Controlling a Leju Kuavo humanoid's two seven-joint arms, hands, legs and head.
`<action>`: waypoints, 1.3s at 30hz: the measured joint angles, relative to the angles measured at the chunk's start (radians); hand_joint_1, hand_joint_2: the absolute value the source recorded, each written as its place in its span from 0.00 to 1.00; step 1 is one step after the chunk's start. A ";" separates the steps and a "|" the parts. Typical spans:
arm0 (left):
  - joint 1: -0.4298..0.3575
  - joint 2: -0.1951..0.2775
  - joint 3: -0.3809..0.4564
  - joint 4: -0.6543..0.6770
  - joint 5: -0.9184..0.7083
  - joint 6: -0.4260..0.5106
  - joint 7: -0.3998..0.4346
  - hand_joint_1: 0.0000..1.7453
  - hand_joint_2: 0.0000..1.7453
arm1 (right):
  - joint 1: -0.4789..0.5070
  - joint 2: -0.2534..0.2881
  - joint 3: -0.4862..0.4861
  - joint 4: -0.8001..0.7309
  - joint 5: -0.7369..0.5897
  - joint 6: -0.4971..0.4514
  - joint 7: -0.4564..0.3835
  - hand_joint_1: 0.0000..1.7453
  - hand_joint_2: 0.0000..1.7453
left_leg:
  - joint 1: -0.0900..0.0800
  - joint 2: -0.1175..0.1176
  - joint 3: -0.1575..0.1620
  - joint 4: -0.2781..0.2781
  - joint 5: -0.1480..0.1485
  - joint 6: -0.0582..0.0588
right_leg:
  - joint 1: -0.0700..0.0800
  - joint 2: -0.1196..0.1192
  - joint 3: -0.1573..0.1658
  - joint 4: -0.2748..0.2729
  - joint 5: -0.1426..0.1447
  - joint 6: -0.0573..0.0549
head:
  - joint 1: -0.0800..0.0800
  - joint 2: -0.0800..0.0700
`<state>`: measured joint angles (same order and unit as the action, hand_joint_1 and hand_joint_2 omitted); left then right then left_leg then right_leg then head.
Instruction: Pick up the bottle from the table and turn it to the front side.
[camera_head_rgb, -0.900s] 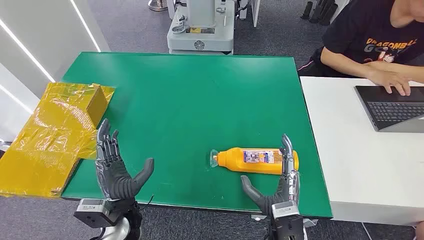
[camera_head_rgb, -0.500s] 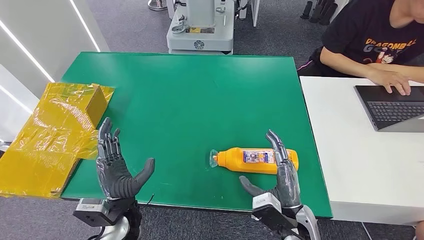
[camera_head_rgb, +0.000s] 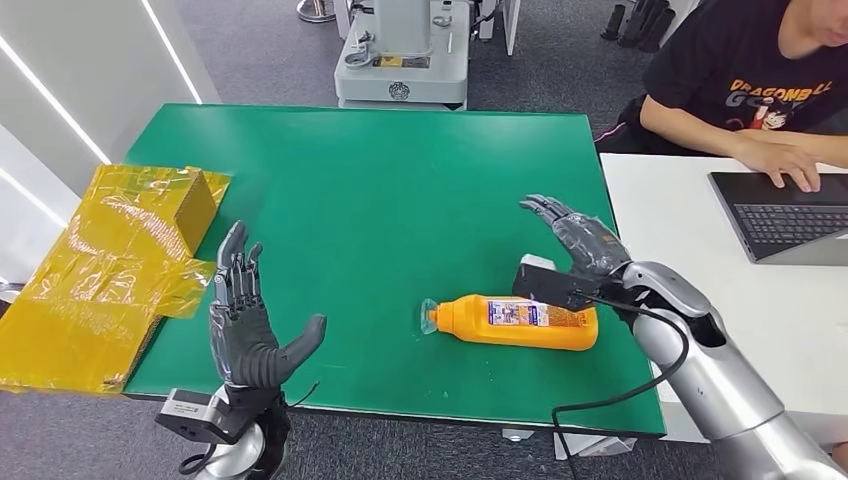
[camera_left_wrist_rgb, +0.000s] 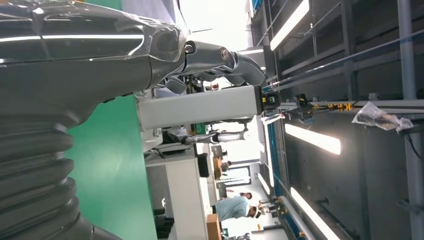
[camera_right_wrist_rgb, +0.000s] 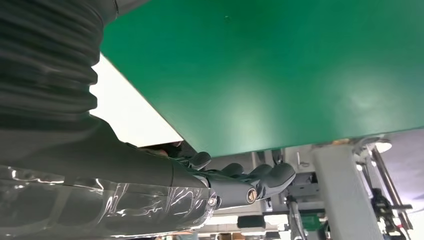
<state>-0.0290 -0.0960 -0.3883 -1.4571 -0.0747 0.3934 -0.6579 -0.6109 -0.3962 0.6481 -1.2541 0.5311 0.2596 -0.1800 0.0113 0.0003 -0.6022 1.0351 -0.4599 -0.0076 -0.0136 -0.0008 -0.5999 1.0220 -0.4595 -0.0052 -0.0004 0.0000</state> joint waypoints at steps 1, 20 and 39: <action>-0.002 0.000 0.000 0.001 -0.001 -0.002 0.000 0.00 1.00 | -0.019 -0.004 0.009 0.015 -0.004 0.021 0.001 0.00 1.00 | 0.000 0.000 0.000 0.000 0.000 0.000 | 0.000 0.000 0.000 0.000 0.000 0.000 | 0.000 0.000; -0.008 -0.006 0.016 0.006 -0.020 -0.004 0.008 0.00 1.00 | -0.344 0.034 0.403 0.426 -0.175 0.274 -0.068 0.00 1.00 | 0.000 -0.002 -0.003 0.000 0.000 0.000 | 0.000 -0.001 -0.001 0.000 0.000 0.000 | 0.000 0.000; 0.000 -0.009 0.020 0.006 -0.018 -0.013 0.019 0.00 1.00 | -0.314 -0.007 0.564 0.423 -0.250 0.244 -0.015 0.00 1.00 | 0.000 -0.002 -0.002 0.000 0.000 0.000 | 0.000 -0.001 -0.002 0.000 0.000 0.000 | 0.000 0.000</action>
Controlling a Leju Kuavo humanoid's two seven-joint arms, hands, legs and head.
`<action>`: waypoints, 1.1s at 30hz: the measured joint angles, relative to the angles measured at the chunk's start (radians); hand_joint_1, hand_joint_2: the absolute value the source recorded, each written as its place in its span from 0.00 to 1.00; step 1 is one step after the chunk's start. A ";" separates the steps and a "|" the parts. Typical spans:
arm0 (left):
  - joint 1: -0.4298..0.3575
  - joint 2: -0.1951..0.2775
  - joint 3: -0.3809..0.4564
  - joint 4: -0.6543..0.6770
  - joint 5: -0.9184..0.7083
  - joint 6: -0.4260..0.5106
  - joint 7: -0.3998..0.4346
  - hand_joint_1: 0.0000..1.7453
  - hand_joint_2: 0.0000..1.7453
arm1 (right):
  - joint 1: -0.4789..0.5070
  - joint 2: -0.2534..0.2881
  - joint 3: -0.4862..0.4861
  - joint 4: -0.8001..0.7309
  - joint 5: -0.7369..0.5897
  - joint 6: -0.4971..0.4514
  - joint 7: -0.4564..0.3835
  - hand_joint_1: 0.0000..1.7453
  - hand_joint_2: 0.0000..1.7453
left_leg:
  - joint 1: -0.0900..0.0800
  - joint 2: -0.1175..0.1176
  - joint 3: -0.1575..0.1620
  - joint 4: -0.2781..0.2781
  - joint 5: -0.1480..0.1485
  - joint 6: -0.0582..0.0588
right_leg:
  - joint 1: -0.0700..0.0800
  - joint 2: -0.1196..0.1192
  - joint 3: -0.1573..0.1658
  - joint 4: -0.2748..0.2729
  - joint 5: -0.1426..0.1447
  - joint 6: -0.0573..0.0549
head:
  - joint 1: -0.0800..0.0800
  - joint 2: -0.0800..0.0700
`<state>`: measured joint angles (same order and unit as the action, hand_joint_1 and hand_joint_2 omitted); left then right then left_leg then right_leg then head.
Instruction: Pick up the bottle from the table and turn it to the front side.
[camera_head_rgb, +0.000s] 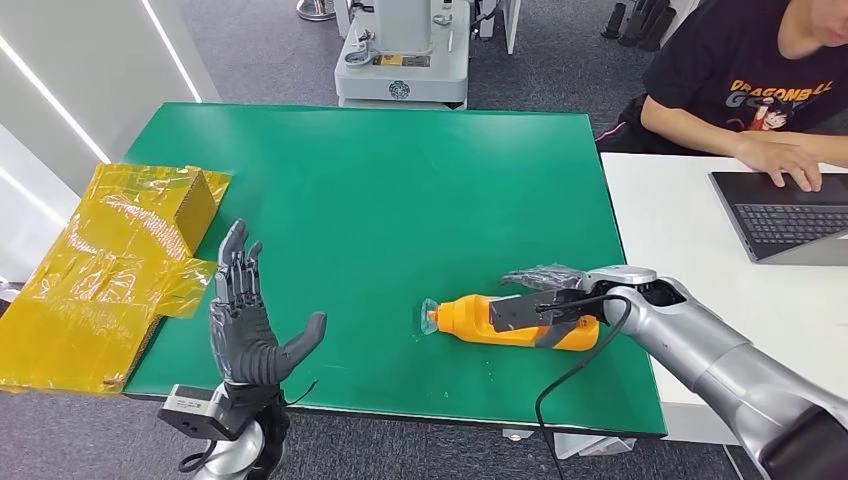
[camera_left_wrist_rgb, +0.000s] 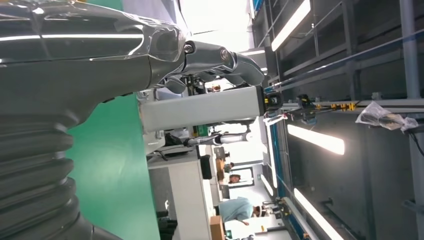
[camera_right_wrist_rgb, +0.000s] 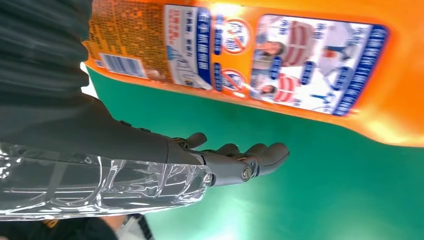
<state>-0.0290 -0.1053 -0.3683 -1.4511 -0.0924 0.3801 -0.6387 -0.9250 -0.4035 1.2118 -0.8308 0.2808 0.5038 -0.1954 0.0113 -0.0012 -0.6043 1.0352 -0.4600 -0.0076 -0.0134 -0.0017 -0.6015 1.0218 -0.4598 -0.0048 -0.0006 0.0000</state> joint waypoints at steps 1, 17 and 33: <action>0.001 0.000 0.002 0.000 0.001 -0.002 0.001 0.00 1.00 | 0.001 -0.009 0.005 -0.010 0.002 -0.003 0.006 0.00 1.00 | 0.000 0.000 0.000 0.000 0.000 0.000 | 0.000 0.000 0.000 0.000 0.000 0.000 | 0.000 0.000; 0.002 0.000 0.013 0.003 0.012 -0.004 0.004 0.00 1.00 | 0.012 -0.081 0.061 -0.052 0.038 -0.038 0.037 0.00 1.00 | 0.000 0.000 0.000 0.000 0.000 0.000 | 0.000 0.000 0.000 0.000 0.000 0.000 | 0.000 0.000; -0.003 0.000 0.013 0.016 0.020 -0.002 0.004 0.00 1.00 | 0.118 -0.081 0.025 -0.030 0.097 -0.205 -0.013 0.94 1.00 | 0.000 0.001 0.001 0.000 0.000 0.000 | 0.000 0.000 0.001 0.000 0.000 0.000 | 0.000 0.000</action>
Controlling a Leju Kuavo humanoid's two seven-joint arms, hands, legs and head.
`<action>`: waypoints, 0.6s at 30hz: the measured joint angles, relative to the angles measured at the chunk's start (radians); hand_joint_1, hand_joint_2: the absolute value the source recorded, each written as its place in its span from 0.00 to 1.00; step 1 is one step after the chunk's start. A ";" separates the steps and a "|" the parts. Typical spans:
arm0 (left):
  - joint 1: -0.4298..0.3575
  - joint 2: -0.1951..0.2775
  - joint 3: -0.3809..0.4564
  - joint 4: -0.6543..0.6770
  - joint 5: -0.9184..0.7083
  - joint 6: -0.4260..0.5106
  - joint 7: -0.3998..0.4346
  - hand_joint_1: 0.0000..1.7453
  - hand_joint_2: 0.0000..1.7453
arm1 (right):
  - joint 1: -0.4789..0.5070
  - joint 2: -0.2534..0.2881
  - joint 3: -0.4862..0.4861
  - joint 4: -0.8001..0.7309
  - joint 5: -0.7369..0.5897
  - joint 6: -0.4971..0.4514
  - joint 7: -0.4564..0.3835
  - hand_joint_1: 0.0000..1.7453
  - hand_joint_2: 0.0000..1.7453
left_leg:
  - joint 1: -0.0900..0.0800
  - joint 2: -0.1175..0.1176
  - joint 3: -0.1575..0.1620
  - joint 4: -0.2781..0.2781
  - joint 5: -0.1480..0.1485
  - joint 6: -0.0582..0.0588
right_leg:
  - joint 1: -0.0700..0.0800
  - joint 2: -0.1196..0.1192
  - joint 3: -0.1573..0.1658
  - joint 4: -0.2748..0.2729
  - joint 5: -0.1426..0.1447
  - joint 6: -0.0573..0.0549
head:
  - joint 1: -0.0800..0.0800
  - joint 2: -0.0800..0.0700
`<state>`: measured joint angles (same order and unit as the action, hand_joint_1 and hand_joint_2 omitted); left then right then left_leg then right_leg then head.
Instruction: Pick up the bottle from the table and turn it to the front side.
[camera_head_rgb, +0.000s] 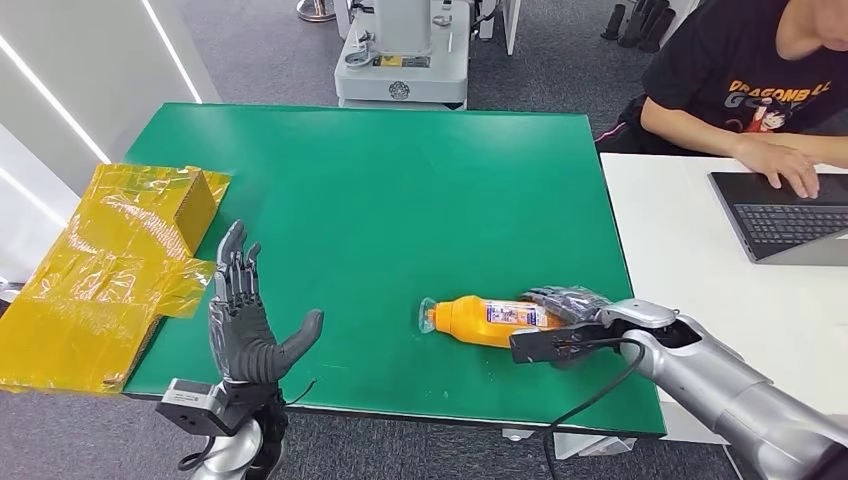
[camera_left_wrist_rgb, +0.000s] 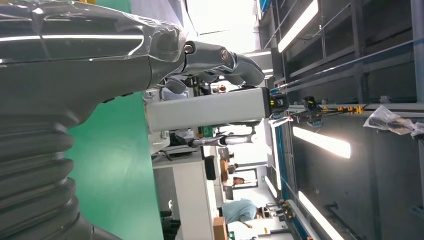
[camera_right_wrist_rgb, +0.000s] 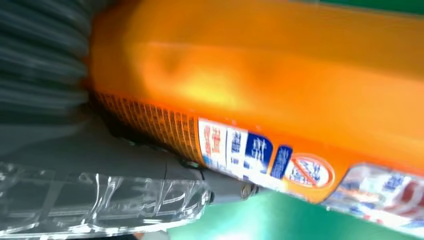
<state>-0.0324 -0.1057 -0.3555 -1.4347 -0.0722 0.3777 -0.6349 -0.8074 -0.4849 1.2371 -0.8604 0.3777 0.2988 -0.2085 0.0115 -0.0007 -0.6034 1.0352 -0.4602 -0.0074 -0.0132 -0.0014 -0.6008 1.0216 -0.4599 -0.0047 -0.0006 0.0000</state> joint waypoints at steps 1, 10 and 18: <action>0.000 0.000 0.000 0.001 0.000 0.000 0.000 0.00 1.00 | 0.005 0.001 -0.006 0.003 0.007 -0.009 -0.006 0.99 1.00 | 0.000 0.000 0.000 0.000 0.000 0.000 | 0.000 0.000 0.000 0.000 0.000 0.000 | 0.000 0.000; 0.000 -0.001 0.000 0.005 0.002 0.001 0.000 0.00 1.00 | 0.048 0.014 -0.061 0.016 0.054 -0.065 -0.032 1.00 1.00 | 0.000 0.001 0.004 0.000 0.000 0.000 | 0.000 0.001 0.004 -0.001 0.000 0.000 | 0.000 0.000; 0.001 -0.005 0.000 0.006 0.002 0.003 0.000 0.00 1.00 | 0.124 0.034 -0.145 -0.003 0.123 -0.195 0.006 1.00 1.00 | 0.000 0.001 0.005 0.000 0.000 0.000 | 0.000 0.001 0.005 -0.001 0.000 0.000 | 0.000 0.000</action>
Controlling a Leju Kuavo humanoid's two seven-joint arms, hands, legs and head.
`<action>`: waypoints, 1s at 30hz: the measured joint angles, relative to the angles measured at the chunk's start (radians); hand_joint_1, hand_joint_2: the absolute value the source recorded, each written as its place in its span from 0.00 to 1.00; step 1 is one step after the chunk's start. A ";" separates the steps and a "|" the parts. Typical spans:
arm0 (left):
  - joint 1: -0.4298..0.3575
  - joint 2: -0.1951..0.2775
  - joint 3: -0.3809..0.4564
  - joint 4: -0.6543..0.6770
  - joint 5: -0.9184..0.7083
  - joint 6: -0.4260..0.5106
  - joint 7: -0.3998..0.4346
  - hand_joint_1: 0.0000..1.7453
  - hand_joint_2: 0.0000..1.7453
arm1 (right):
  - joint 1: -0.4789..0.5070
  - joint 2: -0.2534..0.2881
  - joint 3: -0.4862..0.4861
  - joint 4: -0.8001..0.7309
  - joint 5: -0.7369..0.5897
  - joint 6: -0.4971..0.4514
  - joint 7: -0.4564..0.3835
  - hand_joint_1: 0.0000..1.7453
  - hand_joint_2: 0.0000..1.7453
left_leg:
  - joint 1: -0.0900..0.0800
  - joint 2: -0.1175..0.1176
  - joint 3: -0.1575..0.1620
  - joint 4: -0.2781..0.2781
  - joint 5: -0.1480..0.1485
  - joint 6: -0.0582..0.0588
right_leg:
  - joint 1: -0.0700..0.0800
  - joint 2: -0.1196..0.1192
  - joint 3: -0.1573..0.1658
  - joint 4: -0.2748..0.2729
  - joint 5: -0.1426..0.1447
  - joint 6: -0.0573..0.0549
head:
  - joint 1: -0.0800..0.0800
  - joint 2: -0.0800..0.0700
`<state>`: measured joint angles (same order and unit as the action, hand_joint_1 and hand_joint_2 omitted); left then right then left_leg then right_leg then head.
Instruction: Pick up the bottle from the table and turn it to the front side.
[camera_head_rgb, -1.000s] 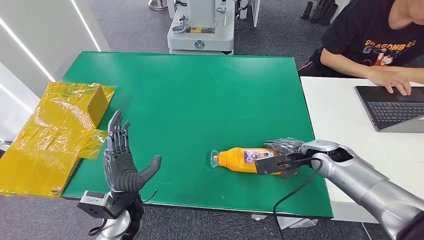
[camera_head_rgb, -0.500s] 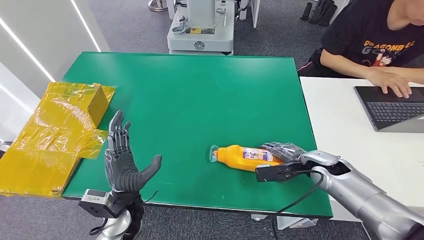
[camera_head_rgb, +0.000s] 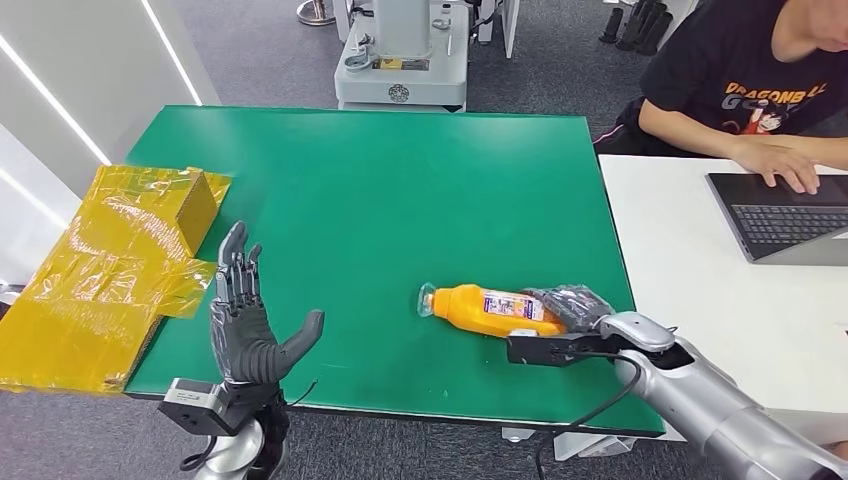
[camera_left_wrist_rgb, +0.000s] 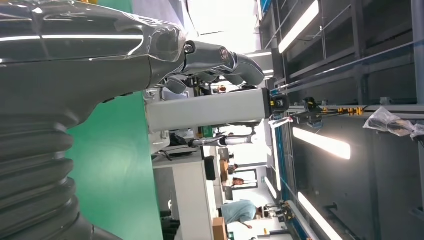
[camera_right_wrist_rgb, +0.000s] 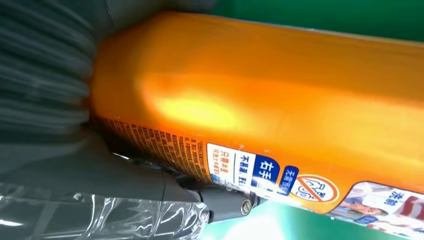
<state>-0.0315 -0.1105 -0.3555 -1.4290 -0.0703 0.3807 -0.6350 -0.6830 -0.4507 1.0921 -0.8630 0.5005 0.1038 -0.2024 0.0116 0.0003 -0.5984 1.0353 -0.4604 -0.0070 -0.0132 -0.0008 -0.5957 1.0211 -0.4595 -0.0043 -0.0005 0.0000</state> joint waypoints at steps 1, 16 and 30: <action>0.000 -0.001 0.000 0.000 -0.001 0.002 0.000 0.00 1.00 | 0.011 0.003 -0.012 -0.006 0.005 -0.014 0.004 1.00 1.00 | 0.000 0.000 0.000 0.000 0.000 0.000 | 0.000 0.000 0.000 0.000 0.000 0.000 | 0.000 0.000; 0.005 -0.018 -0.003 0.003 0.013 -0.043 0.035 0.00 1.00 | 0.328 0.161 -0.404 -0.281 0.111 -0.567 -0.034 1.00 1.00 | 0.000 -0.004 -0.005 -0.001 -0.001 -0.001 | 0.000 -0.004 -0.005 0.001 -0.003 -0.001 | 0.000 0.000; -0.066 -0.033 -0.050 0.088 0.272 -0.296 0.107 0.00 1.00 | 0.374 0.246 -0.456 -0.370 0.101 -0.757 -0.179 1.00 1.00 | 0.000 -0.003 -0.005 -0.001 -0.001 -0.001 | 0.000 -0.003 -0.005 0.001 -0.003 -0.001 | 0.000 0.000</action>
<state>-0.0976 -0.1437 -0.4057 -1.3406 0.2018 0.0848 -0.5282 -0.3090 -0.2044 0.6357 -1.2330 0.6016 -0.6528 -0.3818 0.0116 -0.0032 -0.6039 1.0346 -0.4614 -0.0079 -0.0131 -0.0041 -0.6006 1.0219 -0.4621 -0.0054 -0.0008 0.0000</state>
